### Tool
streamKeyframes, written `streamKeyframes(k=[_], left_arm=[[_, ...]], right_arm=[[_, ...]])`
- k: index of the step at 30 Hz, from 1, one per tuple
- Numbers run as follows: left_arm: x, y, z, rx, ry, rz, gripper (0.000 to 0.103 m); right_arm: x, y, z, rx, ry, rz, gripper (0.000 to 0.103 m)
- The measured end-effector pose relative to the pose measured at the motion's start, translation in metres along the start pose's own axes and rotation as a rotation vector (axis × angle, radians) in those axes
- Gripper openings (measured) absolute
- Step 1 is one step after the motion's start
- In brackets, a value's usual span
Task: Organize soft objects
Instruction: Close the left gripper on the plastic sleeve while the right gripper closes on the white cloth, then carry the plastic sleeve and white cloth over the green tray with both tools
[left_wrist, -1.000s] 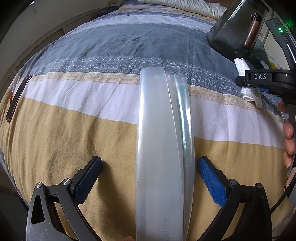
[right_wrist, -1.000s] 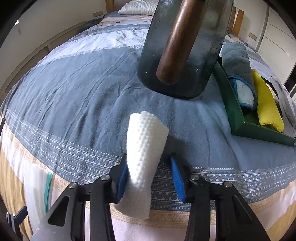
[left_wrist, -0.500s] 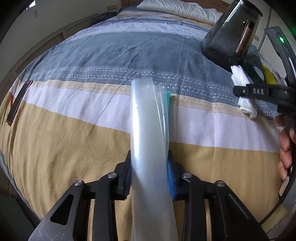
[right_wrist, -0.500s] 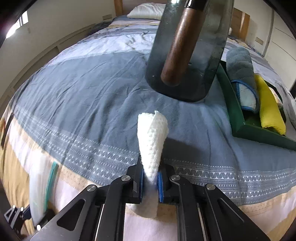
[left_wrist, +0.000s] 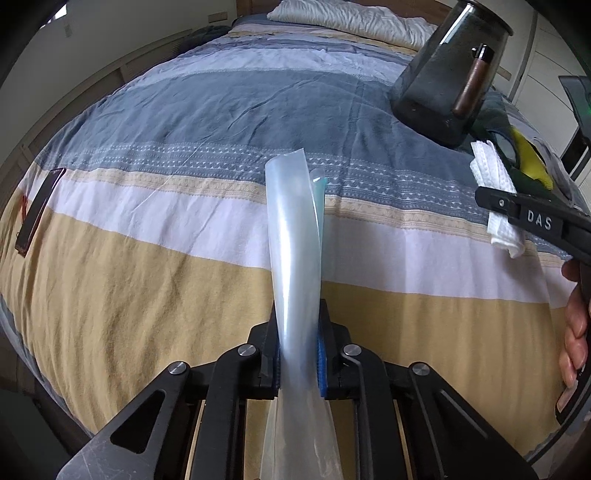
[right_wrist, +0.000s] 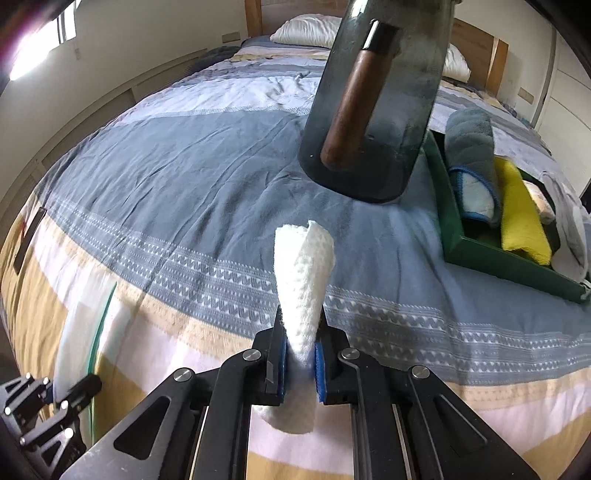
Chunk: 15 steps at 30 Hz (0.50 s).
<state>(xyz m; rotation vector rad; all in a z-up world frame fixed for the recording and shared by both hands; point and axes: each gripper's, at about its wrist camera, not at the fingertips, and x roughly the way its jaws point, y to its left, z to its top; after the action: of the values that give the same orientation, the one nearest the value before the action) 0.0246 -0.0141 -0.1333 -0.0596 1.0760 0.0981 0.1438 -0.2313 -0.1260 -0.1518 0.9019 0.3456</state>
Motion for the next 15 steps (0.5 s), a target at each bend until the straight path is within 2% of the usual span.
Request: streamKeyframes(k=[8, 15], left_arm=[[-0.019, -0.022, 0.005, 0.046, -0.017, -0.027, 0.009], [-0.043, -0.059, 0.013, 0.110, -0.033, -0.077, 0.009]], right_arm=[[-0.039, -0.015, -0.019, -0.002, -0.019, -0.034, 0.010], [-0.082, -0.041, -0.036, 0.034, -0.044, -0.069, 0.010]])
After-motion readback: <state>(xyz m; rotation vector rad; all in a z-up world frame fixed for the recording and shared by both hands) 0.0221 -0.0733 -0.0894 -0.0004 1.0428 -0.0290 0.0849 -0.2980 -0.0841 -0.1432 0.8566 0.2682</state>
